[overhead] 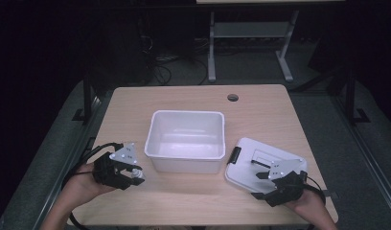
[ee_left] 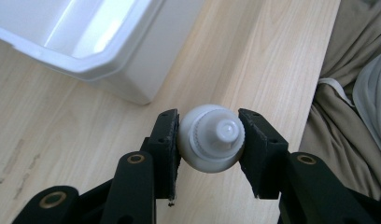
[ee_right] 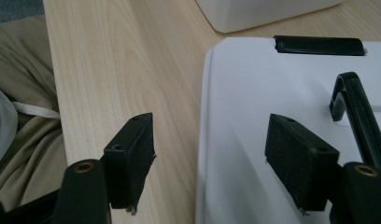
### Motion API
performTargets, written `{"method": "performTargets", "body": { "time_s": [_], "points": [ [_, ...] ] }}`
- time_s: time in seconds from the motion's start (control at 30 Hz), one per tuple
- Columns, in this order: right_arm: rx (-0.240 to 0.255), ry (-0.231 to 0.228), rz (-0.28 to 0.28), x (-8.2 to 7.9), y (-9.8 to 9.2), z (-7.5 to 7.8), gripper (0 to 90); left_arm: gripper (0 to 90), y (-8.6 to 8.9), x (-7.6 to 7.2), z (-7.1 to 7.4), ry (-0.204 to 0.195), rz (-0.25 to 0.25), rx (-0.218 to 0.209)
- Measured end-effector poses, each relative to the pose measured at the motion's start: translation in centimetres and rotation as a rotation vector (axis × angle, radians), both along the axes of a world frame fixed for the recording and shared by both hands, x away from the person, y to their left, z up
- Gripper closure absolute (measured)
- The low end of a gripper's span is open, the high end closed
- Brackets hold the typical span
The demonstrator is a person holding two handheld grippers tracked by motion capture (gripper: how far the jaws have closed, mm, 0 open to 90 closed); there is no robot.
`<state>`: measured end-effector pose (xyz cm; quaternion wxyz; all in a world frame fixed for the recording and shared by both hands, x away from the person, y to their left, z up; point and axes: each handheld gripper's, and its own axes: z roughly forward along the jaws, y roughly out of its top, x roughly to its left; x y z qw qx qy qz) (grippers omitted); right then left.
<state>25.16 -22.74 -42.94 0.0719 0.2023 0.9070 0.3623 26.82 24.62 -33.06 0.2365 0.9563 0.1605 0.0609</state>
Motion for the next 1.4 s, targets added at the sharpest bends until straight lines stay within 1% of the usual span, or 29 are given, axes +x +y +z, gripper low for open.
{"method": "performTargets", "body": {
  "time_s": [0.2, 0.27, 0.3, 0.33, 0.43, 0.5, 0.73, 0.9, 1.0, 1.03, 1.37, 1.4],
  "points": [
    [0.000, 0.005, -0.004, 0.1, -0.1, -0.1, 31.8, 59.5, 0.2, 0.4, 1.5, -0.007, 0.007, -0.009],
    [0.000, 0.004, -0.004, 0.1, -0.1, -0.1, 31.6, 59.5, 0.2, 0.6, 1.9, -0.004, 0.011, -0.012],
    [-0.002, 0.002, -0.003, 0.1, -0.1, -0.1, 31.5, 59.5, 0.2, 0.7, 2.2, -0.006, 0.009, -0.005],
    [-0.005, -0.001, 0.001, 0.1, -0.1, -0.2, 31.5, 59.6, 0.2, 0.8, 2.4, -0.004, 0.009, -0.009],
    [-0.010, 0.017, -0.006, 0.0, 0.1, -0.3, 31.4, 59.5, 0.1, 1.1, 2.9, -0.003, 0.011, -0.005],
    [-0.013, 0.020, -0.003, 0.1, 0.1, -0.3, 31.3, 59.5, 0.1, 1.3, 3.3, -0.005, 0.014, -0.005],
    [-0.008, 0.020, -0.001, 0.0, 0.1, -0.3, 31.0, 59.5, -0.2, 2.1, 4.5, 0.000, 0.016, -0.013],
    [-0.011, 0.025, -0.003, 0.0, 0.1, -0.3, 31.0, 59.6, -0.6, 2.7, 5.4, -0.001, 0.018, -0.003],
    [-0.011, 0.018, 0.003, 0.1, 0.1, -0.3, 30.9, 59.6, -0.7, 3.1, 5.9, -0.005, 0.018, -0.002],
    [-0.009, 0.019, 0.002, 0.0, 0.1, -0.3, 30.9, 59.6, -0.8, 3.2, 6.0, -0.005, 0.022, -0.008],
    [-0.009, 0.015, 0.004, 0.1, -0.1, -0.2, 30.8, 59.6, -1.5, 4.5, 6.9, -0.008, 0.027, -0.004],
    [-0.013, 0.008, 0.009, 0.1, -0.1, -0.2, 30.8, 59.6, -1.6, 4.6, 7.0, -0.011, 0.024, -0.005]
  ]
}}
